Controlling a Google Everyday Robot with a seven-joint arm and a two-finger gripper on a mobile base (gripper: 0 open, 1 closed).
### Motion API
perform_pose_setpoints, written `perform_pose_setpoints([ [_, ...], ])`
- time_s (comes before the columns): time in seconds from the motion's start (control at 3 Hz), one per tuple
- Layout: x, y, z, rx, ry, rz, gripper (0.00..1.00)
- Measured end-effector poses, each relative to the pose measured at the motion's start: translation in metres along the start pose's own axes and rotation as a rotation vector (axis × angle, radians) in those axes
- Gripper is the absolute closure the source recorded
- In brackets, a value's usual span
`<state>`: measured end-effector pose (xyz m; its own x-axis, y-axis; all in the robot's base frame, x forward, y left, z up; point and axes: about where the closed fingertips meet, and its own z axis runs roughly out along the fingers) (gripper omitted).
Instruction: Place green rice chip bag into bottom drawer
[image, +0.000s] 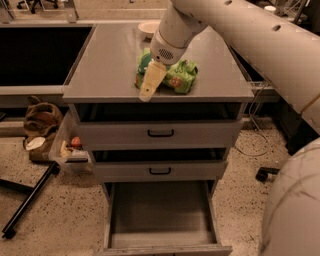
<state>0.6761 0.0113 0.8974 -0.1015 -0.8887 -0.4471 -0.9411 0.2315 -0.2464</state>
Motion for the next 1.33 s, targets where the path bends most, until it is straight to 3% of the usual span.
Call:
perform_pose_setpoints([
  [0.33,0.018,-0.024,0.001,0.056,0.019,0.034,0.00],
  [0.67,0.039,-0.062,0.008,0.115,0.061,0.082,0.00],
  [1.0,0.058,-0.096,0.014,0.150,0.099,0.118,0.00],
  [1.33,0.077,-0.107,0.022,0.150,0.131,0.147,0.00],
])
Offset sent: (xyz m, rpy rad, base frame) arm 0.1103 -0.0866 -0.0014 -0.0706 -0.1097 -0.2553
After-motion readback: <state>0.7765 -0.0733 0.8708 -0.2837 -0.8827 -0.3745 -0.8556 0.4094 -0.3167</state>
